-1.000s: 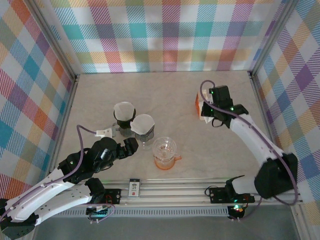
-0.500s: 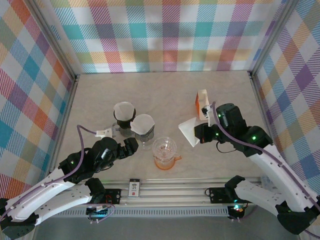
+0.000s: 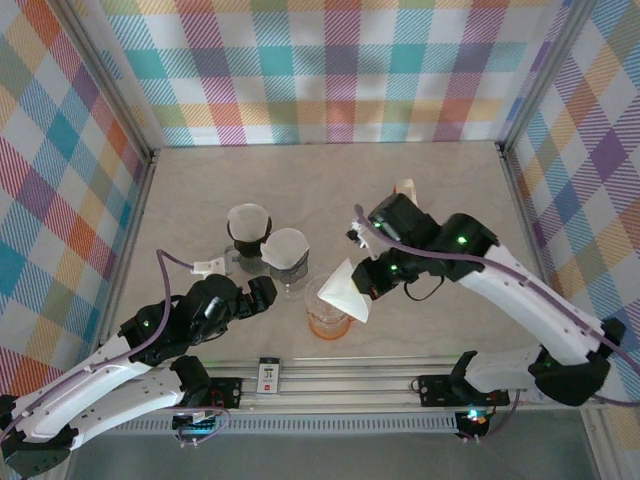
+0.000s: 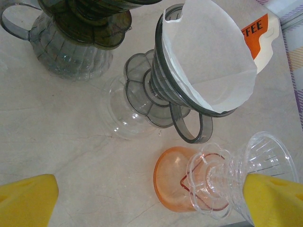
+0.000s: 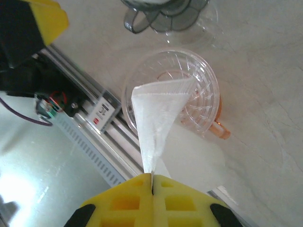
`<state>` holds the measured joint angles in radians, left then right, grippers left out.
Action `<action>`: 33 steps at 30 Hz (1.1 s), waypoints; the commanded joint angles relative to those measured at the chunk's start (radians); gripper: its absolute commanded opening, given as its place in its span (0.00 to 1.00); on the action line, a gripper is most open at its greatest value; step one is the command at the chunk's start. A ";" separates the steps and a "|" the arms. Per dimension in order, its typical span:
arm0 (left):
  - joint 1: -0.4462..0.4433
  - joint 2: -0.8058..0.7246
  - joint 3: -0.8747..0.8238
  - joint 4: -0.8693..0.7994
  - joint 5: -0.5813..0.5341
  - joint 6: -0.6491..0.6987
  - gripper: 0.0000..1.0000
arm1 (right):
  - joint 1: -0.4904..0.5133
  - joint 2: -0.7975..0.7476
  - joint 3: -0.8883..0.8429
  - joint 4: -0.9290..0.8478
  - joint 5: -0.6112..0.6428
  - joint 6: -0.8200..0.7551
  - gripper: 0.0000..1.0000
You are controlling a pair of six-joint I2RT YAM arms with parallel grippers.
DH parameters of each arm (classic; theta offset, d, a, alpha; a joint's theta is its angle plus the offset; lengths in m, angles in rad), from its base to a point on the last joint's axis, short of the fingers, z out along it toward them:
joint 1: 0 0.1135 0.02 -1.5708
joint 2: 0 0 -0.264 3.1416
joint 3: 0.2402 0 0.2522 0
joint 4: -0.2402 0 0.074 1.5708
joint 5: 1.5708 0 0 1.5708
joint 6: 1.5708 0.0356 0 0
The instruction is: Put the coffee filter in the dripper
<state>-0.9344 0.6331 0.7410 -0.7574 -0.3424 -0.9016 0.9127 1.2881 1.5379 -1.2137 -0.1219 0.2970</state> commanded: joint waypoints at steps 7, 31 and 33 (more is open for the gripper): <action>-0.001 0.001 -0.001 -0.007 0.014 0.016 1.00 | 0.068 0.159 0.140 -0.097 0.077 -0.074 0.00; -0.001 0.020 -0.014 0.019 0.043 0.013 1.00 | 0.104 0.323 0.035 0.115 -0.052 -0.075 0.04; -0.001 0.023 -0.012 0.021 0.046 0.013 1.00 | 0.104 0.324 0.011 0.130 -0.048 -0.070 0.06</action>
<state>-0.9344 0.6537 0.7406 -0.7559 -0.3046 -0.8974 1.0096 1.5982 1.5734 -1.1233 -0.1516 0.2211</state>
